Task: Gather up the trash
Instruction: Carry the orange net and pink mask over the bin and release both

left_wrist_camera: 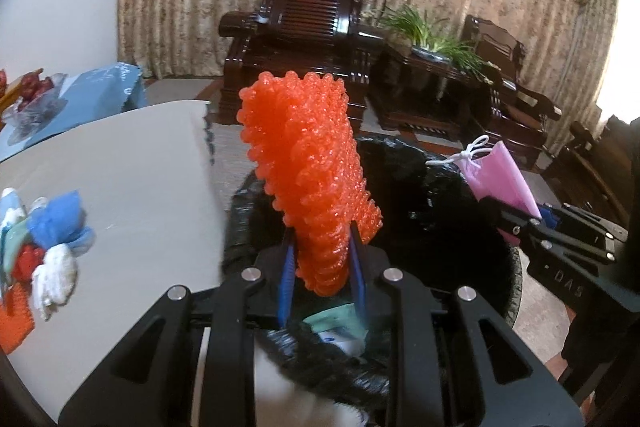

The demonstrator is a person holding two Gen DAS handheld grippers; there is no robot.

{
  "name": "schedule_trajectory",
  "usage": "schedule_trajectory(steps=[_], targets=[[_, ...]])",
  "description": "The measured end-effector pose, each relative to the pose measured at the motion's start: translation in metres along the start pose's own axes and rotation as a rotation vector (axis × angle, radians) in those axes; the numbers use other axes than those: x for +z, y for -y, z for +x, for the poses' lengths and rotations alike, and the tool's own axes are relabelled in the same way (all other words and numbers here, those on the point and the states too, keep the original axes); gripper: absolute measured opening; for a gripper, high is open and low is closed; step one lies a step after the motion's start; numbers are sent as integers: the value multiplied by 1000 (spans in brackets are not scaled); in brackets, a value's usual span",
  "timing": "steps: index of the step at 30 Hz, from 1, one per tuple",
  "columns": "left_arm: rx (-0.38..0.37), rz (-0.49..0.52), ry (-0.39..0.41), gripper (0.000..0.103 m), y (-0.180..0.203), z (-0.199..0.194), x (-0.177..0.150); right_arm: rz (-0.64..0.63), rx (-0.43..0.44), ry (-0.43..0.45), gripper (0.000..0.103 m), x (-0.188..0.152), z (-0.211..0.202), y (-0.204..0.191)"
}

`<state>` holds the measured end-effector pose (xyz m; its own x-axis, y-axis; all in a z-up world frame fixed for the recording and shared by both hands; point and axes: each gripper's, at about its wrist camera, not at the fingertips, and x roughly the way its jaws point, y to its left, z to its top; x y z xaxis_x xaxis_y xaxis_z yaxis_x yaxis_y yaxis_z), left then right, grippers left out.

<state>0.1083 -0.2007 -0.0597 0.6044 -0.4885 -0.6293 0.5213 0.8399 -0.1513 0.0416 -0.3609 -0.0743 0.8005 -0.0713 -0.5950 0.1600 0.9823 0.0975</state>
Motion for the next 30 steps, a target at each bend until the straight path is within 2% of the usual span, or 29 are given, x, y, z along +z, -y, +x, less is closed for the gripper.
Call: schedule_trajectory(steps=[2, 3, 5, 6, 7, 10, 11, 12, 14, 16, 22, 30], targets=[[-17, 12, -7, 23, 8, 8, 1, 10, -13, -9, 22, -2, 3, 6], [-33, 15, -14, 24, 11, 13, 1, 13, -22, -13, 26, -4, 5, 9], [-43, 10, -20, 29, 15, 19, 2, 22, -38, -20, 28, -7, 5, 16], [-52, 6, -22, 37, 15, 21, 3, 27, -43, -23, 32, -8, 6, 18], [-59, 1, -25, 52, 15, 23, 3, 28, -51, -26, 35, -10, 6, 19], [-55, -1, -7, 65, 15, 20, 1, 33, -82, -23, 64, -13, 4, 24], [-48, 0, -5, 68, 13, 20, 2, 34, -101, -16, 79, -13, 2, 24], [-41, -3, -3, 74, 12, 18, 1, 34, -114, -8, 87, -12, 3, 26], [-30, -21, 3, 79, 5, 13, 1, 36, -131, 16, 95, -12, -1, 24], [-4, -36, 12, 88, -2, 6, 1, 42, -128, 25, 97, -11, -3, 20], [73, -66, 49, 90, -36, -24, -2, 20, -107, 31, 97, -7, -1, 1], [205, -105, 89, 90, -95, -68, -11, -35, -13, 53, 97, 3, 4, -51]])
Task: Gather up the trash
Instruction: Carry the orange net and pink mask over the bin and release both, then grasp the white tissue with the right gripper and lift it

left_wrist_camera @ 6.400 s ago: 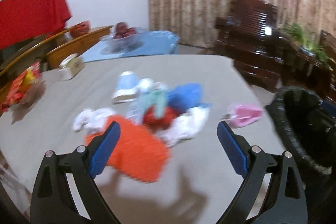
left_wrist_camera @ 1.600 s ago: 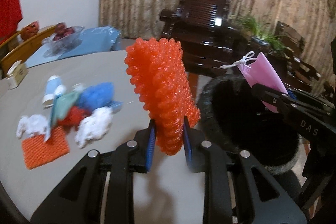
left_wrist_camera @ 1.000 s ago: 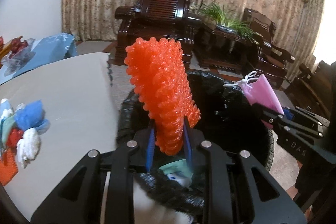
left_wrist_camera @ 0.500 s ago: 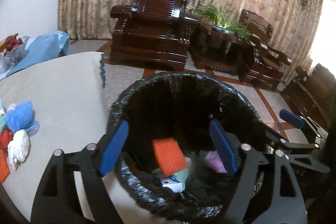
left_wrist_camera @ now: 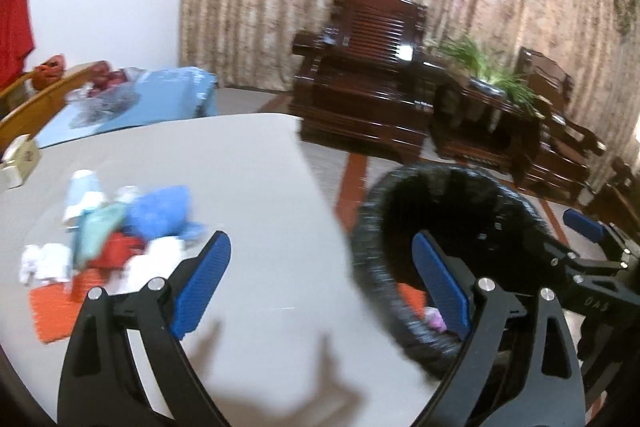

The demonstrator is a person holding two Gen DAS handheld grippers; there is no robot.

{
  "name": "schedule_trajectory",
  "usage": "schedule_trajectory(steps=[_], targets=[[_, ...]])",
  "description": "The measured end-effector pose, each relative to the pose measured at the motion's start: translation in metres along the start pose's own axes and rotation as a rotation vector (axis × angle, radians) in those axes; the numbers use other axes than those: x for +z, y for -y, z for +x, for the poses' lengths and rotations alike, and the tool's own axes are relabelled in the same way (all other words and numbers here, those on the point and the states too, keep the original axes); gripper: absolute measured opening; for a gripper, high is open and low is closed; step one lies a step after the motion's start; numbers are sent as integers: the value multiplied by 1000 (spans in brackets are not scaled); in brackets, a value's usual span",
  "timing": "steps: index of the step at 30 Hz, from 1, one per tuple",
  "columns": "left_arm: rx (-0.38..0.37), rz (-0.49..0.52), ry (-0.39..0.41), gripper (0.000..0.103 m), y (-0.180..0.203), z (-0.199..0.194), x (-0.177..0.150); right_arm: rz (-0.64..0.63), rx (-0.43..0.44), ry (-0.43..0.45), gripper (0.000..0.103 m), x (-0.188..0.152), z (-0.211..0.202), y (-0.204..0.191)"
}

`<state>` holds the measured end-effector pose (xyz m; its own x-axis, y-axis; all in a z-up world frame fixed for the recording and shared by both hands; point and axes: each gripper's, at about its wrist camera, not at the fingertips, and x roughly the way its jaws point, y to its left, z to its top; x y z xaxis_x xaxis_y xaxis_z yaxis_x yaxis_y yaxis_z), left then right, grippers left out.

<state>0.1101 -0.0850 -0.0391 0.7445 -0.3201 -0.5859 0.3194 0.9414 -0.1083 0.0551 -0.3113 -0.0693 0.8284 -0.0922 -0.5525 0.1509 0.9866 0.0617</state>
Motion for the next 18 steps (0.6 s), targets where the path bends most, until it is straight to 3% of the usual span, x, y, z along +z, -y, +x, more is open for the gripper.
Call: schedule_trajectory(steps=[9, 18], targets=[[164, -68, 26, 90, -80, -31, -4, -108, 160, 40, 97, 17, 13, -93], [283, -133, 19, 90, -149, -44, -18, -153, 271, 15, 97, 17, 37, -158]])
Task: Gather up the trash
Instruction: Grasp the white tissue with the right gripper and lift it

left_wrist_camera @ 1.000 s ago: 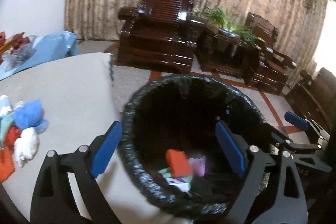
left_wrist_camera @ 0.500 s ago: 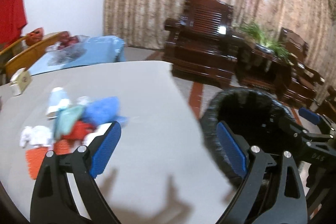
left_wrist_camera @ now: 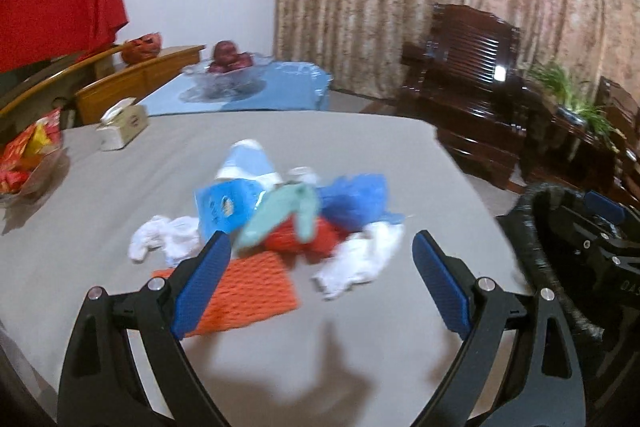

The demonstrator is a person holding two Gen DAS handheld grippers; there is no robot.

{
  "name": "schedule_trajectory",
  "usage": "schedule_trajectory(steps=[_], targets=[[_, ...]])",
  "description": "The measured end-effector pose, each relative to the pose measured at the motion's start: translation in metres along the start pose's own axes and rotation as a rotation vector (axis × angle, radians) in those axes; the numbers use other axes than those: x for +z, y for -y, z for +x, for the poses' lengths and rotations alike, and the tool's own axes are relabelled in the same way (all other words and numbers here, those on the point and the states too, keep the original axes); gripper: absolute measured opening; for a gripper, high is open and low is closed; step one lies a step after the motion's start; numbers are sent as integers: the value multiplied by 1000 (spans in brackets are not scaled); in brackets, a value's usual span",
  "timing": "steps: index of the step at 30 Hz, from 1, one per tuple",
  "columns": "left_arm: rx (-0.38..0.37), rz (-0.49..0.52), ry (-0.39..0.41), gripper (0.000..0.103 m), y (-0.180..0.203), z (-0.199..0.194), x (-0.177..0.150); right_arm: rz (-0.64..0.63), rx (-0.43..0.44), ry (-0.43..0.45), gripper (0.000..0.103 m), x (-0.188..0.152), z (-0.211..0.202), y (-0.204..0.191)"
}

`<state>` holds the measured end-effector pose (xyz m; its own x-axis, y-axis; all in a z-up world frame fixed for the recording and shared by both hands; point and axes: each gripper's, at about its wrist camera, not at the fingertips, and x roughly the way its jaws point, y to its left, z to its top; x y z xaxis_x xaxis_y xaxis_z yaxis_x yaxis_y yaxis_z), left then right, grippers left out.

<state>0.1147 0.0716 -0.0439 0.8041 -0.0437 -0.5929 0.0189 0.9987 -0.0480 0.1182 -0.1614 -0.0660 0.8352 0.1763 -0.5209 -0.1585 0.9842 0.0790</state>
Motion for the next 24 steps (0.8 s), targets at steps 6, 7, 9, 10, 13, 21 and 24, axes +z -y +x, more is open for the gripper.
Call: schedule_trajectory(steps=[6, 7, 9, 10, 13, 21, 24], targets=[[54, -41, -23, 90, -35, 9, -9, -6, 59, -46, 97, -5, 41, -34], [54, -49, -30, 89, -41, 10, -11, -10, 68, -62, 97, -6, 48, -41], [51, -60, -37, 89, -48, 10, -13, -13, 92, -83, 96, -10, 59, -51], [52, -64, -40, 89, -51, 10, -14, -17, 101, -99, 96, -11, 66, -58], [54, -59, -40, 89, -55, 8, -18, -36, 116, -135, 95, -17, 83, -75], [71, -84, -43, 89, -69, 11, -25, -71, 138, -221, 86, -21, 117, -104], [72, -93, -43, 87, -72, 11, -26, -71, 149, -252, 80, -24, 126, -111]])
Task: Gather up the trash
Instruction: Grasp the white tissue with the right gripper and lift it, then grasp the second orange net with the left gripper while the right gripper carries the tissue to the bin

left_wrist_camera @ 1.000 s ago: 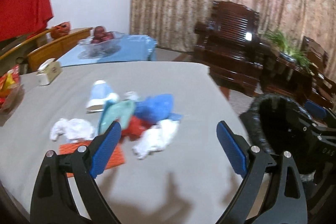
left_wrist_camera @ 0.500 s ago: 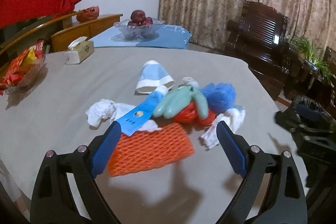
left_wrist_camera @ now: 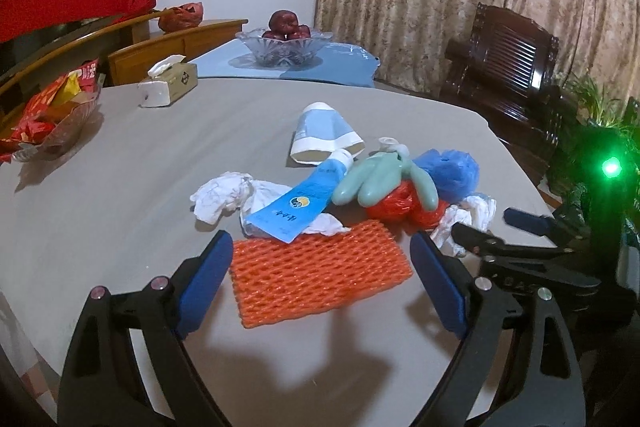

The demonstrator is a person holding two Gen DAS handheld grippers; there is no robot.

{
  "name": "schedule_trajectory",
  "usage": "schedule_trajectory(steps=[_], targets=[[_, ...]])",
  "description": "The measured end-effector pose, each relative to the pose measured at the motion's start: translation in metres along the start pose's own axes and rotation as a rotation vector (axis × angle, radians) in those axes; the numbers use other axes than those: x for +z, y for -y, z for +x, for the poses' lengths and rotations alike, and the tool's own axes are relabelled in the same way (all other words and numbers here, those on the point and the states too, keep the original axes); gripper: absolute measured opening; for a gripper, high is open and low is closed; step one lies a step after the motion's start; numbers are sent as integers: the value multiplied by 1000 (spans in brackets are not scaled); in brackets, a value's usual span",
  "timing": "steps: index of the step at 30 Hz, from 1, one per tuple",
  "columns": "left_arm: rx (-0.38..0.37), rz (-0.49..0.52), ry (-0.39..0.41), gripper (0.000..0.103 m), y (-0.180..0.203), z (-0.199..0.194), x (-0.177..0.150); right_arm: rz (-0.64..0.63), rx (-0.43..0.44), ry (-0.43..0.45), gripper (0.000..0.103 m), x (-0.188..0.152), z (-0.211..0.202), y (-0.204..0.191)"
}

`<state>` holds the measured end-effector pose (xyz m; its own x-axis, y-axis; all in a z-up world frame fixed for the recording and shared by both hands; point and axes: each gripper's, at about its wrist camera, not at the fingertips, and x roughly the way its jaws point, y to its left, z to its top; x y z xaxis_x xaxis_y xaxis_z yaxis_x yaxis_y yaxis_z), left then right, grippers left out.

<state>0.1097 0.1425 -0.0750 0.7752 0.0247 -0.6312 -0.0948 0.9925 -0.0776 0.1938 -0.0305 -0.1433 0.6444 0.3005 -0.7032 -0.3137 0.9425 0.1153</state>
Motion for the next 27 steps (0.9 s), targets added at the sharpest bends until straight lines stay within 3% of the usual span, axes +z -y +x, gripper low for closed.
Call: schedule_trajectory(steps=[1, 5, 12, 27], targets=[[-2, -4, 0, 87, -1, 0, 0, 1, 6, -17, 78, -1, 5, -1], [-9, -9, -1, 86, -2, 0, -2, -5, 55, -69, 49, -3, 17, -6], [-23, -7, -11, 83, 5, 3, -5, 9, 114, -54, 29, -4, 10, 1], [-26, 13, -101, 82, 27, 32, -24, 26, 65, -29, 28, -21, -20, 32]])
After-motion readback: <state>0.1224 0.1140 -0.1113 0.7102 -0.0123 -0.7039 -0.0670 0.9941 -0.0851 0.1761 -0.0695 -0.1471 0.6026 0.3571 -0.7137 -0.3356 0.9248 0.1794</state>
